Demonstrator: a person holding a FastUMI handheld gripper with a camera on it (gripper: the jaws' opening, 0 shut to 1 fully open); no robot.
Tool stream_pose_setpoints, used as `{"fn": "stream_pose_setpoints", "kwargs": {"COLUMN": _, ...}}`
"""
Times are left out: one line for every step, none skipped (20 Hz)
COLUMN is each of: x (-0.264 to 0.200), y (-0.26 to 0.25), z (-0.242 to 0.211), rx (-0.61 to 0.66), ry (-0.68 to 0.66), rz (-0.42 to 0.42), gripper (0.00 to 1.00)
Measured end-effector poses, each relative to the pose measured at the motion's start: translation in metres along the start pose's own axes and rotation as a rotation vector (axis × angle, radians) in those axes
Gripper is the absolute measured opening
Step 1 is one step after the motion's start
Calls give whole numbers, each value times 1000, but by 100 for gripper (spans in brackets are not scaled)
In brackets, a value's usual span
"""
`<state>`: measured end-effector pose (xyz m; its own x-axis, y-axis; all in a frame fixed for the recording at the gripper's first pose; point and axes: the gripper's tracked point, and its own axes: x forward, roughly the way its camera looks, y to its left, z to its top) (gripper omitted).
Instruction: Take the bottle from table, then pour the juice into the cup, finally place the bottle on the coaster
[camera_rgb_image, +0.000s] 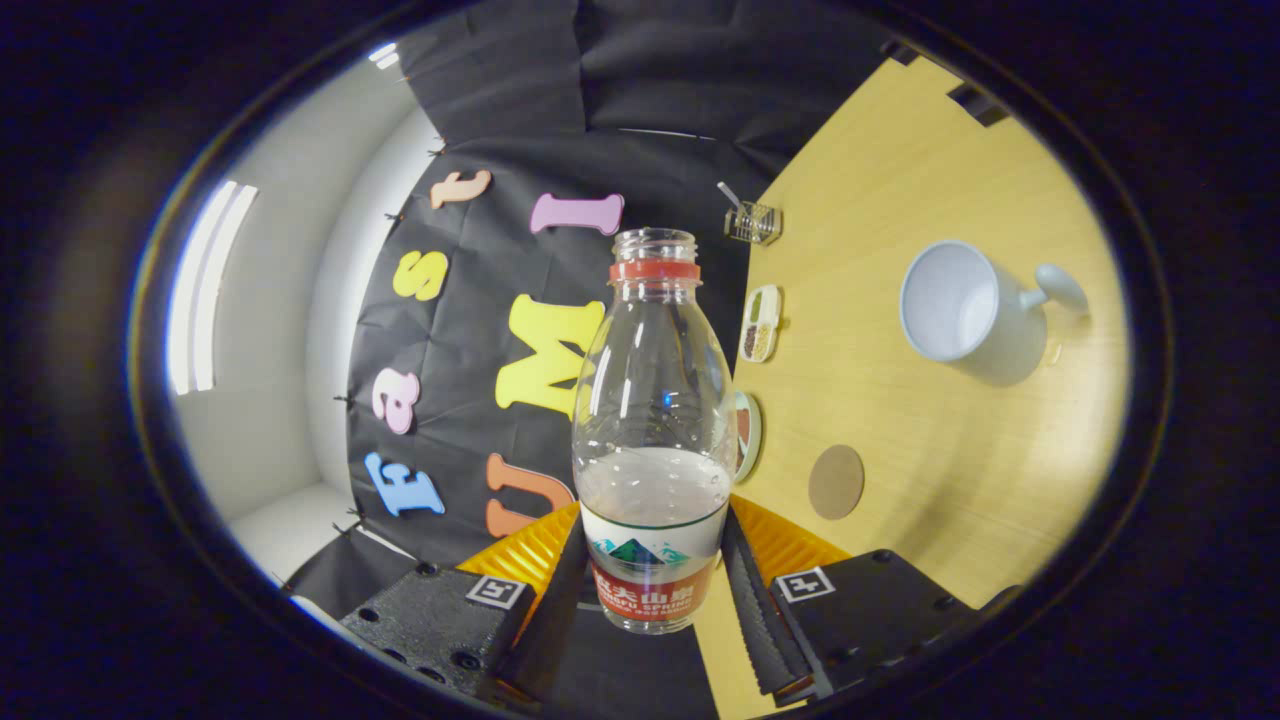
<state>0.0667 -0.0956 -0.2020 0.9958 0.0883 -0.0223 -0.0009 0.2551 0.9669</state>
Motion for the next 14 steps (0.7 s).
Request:
{"fn": "stream_pose_setpoints", "kwargs": {"x": -3, "y": -2, "z": 1, "rx": -81, "ry": -2, "rz": -14, "gripper": 76}}
{"fn": "stream_pose_setpoints", "kwargs": {"x": -6, "y": -4, "z": 2, "rx": -172, "ry": 2, "rz": -31, "gripper": 76}}
{"fn": "stream_pose_setpoints", "kwargs": {"x": -11, "y": -6, "z": 2, "rx": -269, "ry": 4, "rz": -53, "gripper": 76}}
{"fn": "stream_pose_setpoints", "kwargs": {"x": -12, "y": -5, "z": 4, "rx": -368, "ry": 3, "rz": -73, "gripper": 76}}
{"fn": "stream_pose_setpoints", "kwargs": {"x": -14, "y": -3, "z": 4, "rx": -459, "ry": 2, "rz": -95, "gripper": 76}}
{"fn": "stream_pose_setpoints", "kwargs": {"x": -13, "y": -1, "z": 5, "rx": -542, "ry": 1, "rz": -118, "gripper": 76}}
{"fn": "stream_pose_setpoints", "kwargs": {"x": -14, "y": 1, "z": 6, "rx": -620, "ry": -1, "rz": -134, "gripper": 76}}
{"fn": "stream_pose_setpoints", "kwargs": {"x": -15, "y": 7, "z": 7, "rx": -695, "ry": -5, "rz": -144, "gripper": 76}}
{"fn": "stream_pose_setpoints", "kwargs": {"x": -16, "y": 13, "z": 7, "rx": -765, "ry": -18, "rz": -141, "gripper": 76}}
{"fn": "stream_pose_setpoints", "kwargs": {"x": -17, "y": 21, "z": 8, "rx": -833, "ry": -39, "rz": -137, "gripper": 77}}
{"fn": "stream_pose_setpoints", "kwargs": {"x": -17, "y": 24, "z": 9, "rx": -910, "ry": -49, "rz": -150, "gripper": 77}}
{"fn": "stream_pose_setpoints", "kwargs": {"x": -14, "y": 23, "z": 9, "rx": -1000, "ry": -55, "rz": -174, "gripper": 77}}
{"fn": "stream_pose_setpoints", "kwargs": {"x": -11, "y": 23, "z": 11, "rx": -1093, "ry": -68, "rz": -208, "gripper": 77}}
{"fn": "stream_pose_setpoints", "kwargs": {"x": -6, "y": 24, "z": 12, "rx": -1177, "ry": -70, "rz": -233, "gripper": 77}}
